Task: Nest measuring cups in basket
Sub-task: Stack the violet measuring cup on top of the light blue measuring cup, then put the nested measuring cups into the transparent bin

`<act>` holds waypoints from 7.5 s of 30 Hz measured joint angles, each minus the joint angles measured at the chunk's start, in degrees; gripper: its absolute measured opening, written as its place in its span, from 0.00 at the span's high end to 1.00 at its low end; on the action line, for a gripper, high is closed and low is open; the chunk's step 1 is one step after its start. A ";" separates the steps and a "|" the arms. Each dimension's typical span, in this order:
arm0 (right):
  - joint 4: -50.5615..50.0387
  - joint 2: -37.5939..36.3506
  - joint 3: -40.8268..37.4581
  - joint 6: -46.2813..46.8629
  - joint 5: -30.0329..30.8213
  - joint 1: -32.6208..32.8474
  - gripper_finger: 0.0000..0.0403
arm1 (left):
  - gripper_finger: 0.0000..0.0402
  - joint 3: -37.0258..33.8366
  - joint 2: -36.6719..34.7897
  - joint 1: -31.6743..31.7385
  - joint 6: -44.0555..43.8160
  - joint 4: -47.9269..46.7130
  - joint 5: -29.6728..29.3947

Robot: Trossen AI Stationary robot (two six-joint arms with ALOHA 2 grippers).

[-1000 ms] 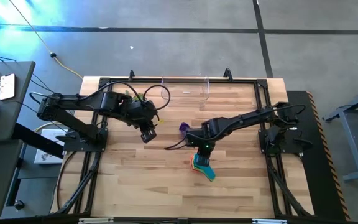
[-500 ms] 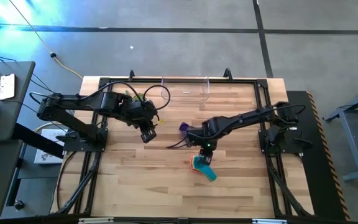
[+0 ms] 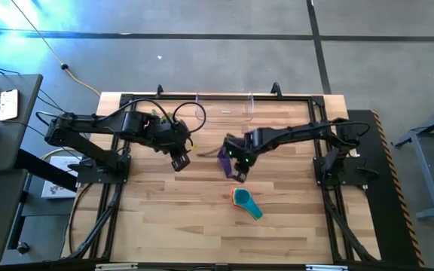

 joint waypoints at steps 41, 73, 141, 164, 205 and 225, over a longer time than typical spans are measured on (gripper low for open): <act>14.63 7.96 -0.11 14.71 8.42 -9.23 0.74 | 0.72 0.00 0.00 23.98 22.56 -1.64 1.39; 8.54 12.02 7.13 17.39 6.34 -8.96 0.99 | 0.72 0.00 0.00 25.16 28.65 -1.64 2.39; 9.91 -10.72 -11.02 25.56 0.35 13.11 1.00 | 0.72 0.00 0.02 13.23 -4.10 -4.02 6.71; 11.37 -6.71 -10.97 27.07 1.03 16.11 0.99 | 0.72 0.00 0.02 6.08 -7.84 -3.19 6.24; 8.43 -15.23 -10.84 27.44 1.76 12.82 0.83 | 0.72 0.00 0.02 5.90 -8.23 -3.15 6.11; -4.67 -16.59 -10.82 47.34 -2.98 22.00 0.80 | 0.72 0.00 -0.02 5.88 -1.40 -3.45 6.88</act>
